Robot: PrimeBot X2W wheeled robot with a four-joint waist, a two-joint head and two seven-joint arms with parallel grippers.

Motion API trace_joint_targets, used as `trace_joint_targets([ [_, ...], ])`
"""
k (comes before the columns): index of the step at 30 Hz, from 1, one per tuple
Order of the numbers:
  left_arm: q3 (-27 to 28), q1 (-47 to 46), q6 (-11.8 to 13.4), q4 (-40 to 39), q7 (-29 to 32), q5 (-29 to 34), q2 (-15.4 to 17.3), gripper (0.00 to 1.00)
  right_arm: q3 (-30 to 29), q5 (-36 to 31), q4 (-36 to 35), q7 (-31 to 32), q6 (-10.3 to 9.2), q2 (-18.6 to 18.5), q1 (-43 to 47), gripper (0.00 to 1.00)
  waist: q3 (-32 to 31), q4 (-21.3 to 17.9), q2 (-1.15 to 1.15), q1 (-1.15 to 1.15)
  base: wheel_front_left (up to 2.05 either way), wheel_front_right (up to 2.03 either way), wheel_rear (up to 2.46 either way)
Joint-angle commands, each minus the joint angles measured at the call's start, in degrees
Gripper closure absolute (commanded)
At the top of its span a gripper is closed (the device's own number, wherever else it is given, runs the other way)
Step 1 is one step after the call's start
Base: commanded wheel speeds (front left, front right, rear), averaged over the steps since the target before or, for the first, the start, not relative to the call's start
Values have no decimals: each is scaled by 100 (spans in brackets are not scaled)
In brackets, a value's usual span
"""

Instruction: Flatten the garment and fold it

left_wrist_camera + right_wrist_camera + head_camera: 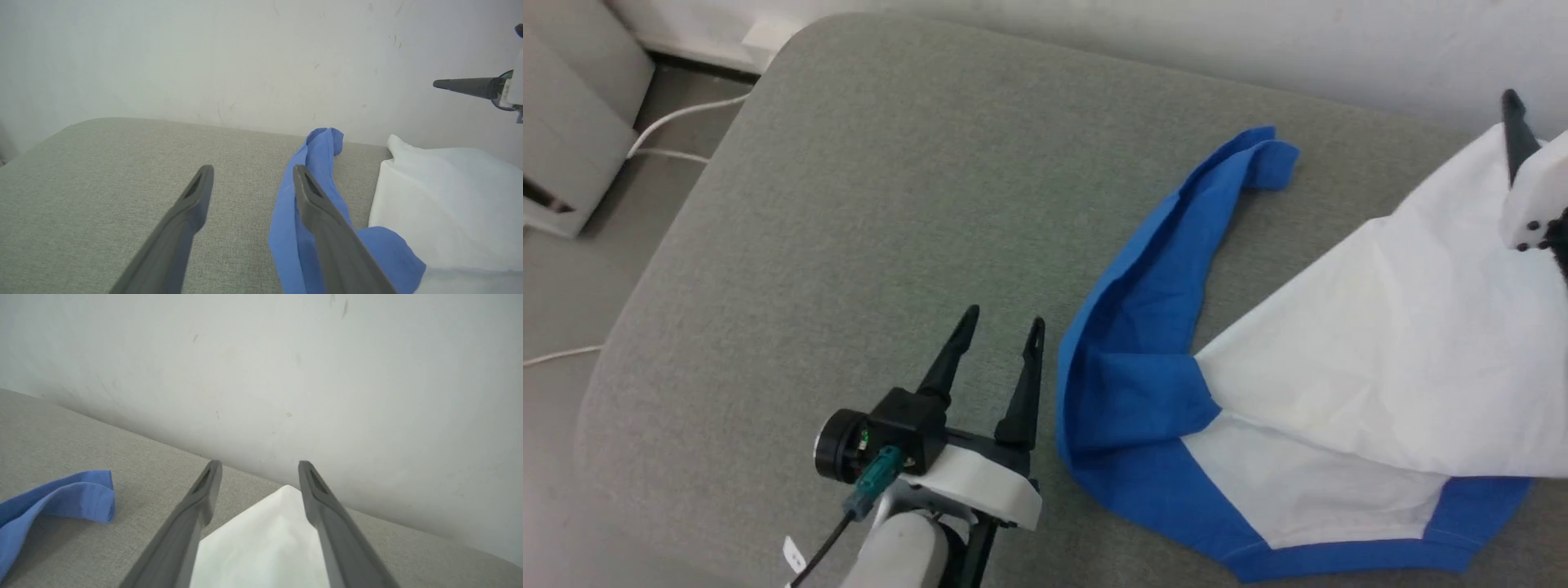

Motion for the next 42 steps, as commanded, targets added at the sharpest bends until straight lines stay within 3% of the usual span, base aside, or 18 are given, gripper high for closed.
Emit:
trace_joint_targets([
  [1,119,25,-45,-31,-27,46,-11,0,238,297,-197,-289,-12,-7,220,0,-429,-508,0,0,0,0,0],
  [7,481,170,-149,-155,-27,119,-11,0,799,1099,-1306,-1077,-12,-223,1095,0,-718,-1082,0,0,0,0,0],
  [13,760,243,-226,-206,-27,185,-11,0,616,1377,-2292,-1376,-12,-226,2125,0,-853,-1449,0,0,0,0,0],
  [22,993,414,-313,-219,-27,223,-11,0,-135,1287,-3546,-918,-12,700,3900,0,-967,-1721,0,0,0,0,0],
  [27,956,502,-336,-157,-27,225,-11,0,-169,1295,-3785,-241,-12,1081,4368,0,-911,-1754,0,0,0,0,0],
  [34,865,448,-375,-42,-27,246,-11,0,-414,1572,-3589,504,-12,1357,4294,0,-758,-1685,0,0,0,0,0],
  [42,749,310,-356,1,-27,225,-11,0,-428,1767,-3114,722,-12,1386,4048,0,-568,-1481,0,0,0,0,0],
])
